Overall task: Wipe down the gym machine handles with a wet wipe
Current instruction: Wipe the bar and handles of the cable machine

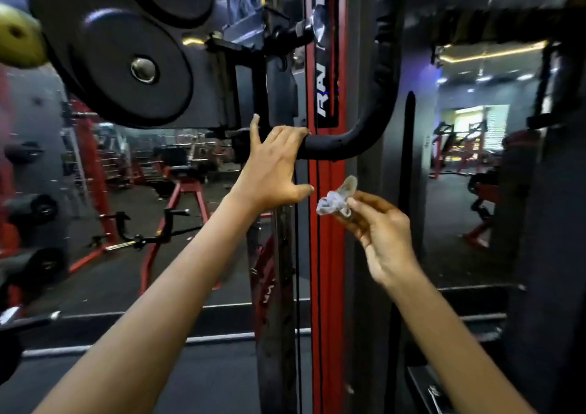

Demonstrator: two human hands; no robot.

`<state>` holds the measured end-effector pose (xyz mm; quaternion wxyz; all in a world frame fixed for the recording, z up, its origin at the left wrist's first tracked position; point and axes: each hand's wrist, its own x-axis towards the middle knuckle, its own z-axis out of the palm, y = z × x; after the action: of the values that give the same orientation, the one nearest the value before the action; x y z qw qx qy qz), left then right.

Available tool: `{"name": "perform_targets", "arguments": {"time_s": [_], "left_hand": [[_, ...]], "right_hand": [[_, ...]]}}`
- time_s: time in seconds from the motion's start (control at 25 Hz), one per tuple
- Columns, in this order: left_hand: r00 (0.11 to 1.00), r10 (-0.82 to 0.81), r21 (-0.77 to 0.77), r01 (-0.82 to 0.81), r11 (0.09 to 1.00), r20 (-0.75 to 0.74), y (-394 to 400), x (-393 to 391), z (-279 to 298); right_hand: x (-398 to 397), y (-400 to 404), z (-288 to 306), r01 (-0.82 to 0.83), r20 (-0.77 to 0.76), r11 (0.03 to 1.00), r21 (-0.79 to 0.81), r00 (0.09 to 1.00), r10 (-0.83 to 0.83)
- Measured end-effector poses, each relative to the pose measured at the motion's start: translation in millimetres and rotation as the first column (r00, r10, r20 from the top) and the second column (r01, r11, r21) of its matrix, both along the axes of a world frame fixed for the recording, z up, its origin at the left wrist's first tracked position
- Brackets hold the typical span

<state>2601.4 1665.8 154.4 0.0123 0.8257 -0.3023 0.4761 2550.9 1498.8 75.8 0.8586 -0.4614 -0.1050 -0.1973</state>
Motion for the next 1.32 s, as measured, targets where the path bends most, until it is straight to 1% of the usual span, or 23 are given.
{"name": "perform_targets", "arguments": {"time_s": [0.04,0.12,0.16,0.2,0.24,0.32,0.36,0.4,0.44,0.48,0.52,0.56,0.64,0.72,0.8,0.92,1.0,1.08,1.12,1.16,1.2,1.28,1.32], "left_hand": [[1.0,-0.005,-0.003,0.005,1.0,0.006,0.0,-0.1,-0.8],[1.0,-0.017,-0.019,0.018,1.0,0.008,-1.3,-0.8,-2.7],[1.0,-0.027,-0.033,0.027,0.999,0.01,-2.5,-0.8,-3.3],[0.999,-0.042,-0.045,0.042,0.998,0.018,-2.9,0.0,-3.8],[0.998,-0.054,-0.057,0.056,0.997,0.034,-2.3,1.7,-5.0],[0.992,-0.073,-0.075,0.081,0.994,0.103,-0.2,9.2,-12.1],[0.986,-0.079,-0.077,0.091,0.993,0.148,0.7,14.1,-17.1],[0.979,-0.082,-0.079,0.098,0.992,0.189,2.1,18.8,-22.4],[0.972,-0.073,-0.079,0.093,0.993,0.225,4.3,23.0,-28.7],[0.966,-0.051,-0.077,0.072,0.994,0.254,6.8,27.4,-35.7],[0.96,-0.024,-0.075,0.047,0.996,0.277,10.2,31.3,-42.3],[0.956,-0.003,-0.087,0.03,0.996,0.294,13.5,35.6,-49.1],[0.953,0.005,-0.159,0.045,0.986,0.301,14.8,42.6,-60.3],[0.958,-0.009,-0.23,0.078,0.97,0.285,7.7,48.2,-69.3],[0.968,-0.034,-0.336,0.12,0.934,0.25,-2.6,52.1,-76.0],[0.972,-0.089,-0.517,0.193,0.834,0.218,-10.9,56.1,-82.9],[0.974,-0.086,-0.568,0.192,0.801,0.208,-11.9,57.0,-88.2],[0.982,-0.083,-0.602,0.169,0.78,0.167,-13.0,54.9,-89.9],[0.983,-0.093,-0.61,0.171,0.774,0.158,-13.3,54.0,-90.2],[0.983,-0.099,-0.61,0.174,0.773,0.155,-14.1,53.4,-90.2],[0.984,-0.095,-0.606,0.169,0.777,0.153,-14.7,53.4,-89.9],[0.986,-0.075,-0.603,0.152,0.783,0.151,-14.0,53.7,-89.6],[0.987,-0.064,-0.604,0.142,0.784,0.149,-13.5,53.9,-90.2]], "right_hand": [[-7.9,4.2,-4.2,0.085,0.022,0.995,-0.052,0.996,-0.084],[-20.0,1.8,-2.5,0.337,0.175,0.926,-0.172,0.935,-0.308],[-24.3,-2.8,4.1,0.483,0.299,0.847,-0.222,0.86,-0.413],[-27.2,-7.2,12.9,0.627,0.445,0.735,-0.258,0.753,-0.485],[-28.6,-11.2,23.3,0.754,0.6,0.597,-0.273,0.618,-0.507],[-33.0,-15.0,45.4,0.936,0.858,0.271,-0.222,0.32,-0.403],[-35.3,-15.5,55.2,0.981,0.932,0.127,-0.149,0.183,-0.313],[-37.7,-15.8,65.2,0.998,0.974,0.026,-0.062,0.066,-0.217],[-39.4,-15.8,74.4,0.999,0.991,-0.038,0.013,-0.018,-0.13],[-38.8,-15.9,82.5,0.995,0.996,-0.083,0.056,-0.061,-0.06],[-37.4,-14.5,88.8,0.99,0.998,-0.126,0.066,-0.069,-0.014],[-34.3,-11.9,92.4,0.983,0.999,-0.178,0.044,-0.043,0.012],[-27.2,-9.2,95.2,0.947,0.995,-0.317,-0.041,0.068,0.073],[-25.3,-7.6,95.7,0.915,0.976,-0.39,-0.098,0.165,0.14],[-23.4,-4.4,99.1,0.913,0.954,-0.374,-0.161,0.242,0.179],[-10.5,9.2,104.9,0.899,0.913,-0.352,-0.259,0.347,0.215],[2.1,26.7,112.0,0.887,0.898,-0.329,-0.324,0.398,0.188],[10.3,43.5,119.8,0.878,0.885,-0.271,-0.396,0.443,0.143],[13.0,48.7,120.5,0.871,0.879,-0.274,-0.408,0.456,0.14],[13.1,50.6,119.5,0.856,0.871,-0.313,-0.411,0.47,0.143],[9.7,50.0,118.3,0.831,0.856,-0.379,-0.406,0.492,0.161],[-11.9,46.2,119.7,0.72,0.778,-0.558,-0.412,0.597,0.197],[-26.6,43.7,123.1,0.626,0.722,-0.658,-0.417,0.669,0.178]]}}
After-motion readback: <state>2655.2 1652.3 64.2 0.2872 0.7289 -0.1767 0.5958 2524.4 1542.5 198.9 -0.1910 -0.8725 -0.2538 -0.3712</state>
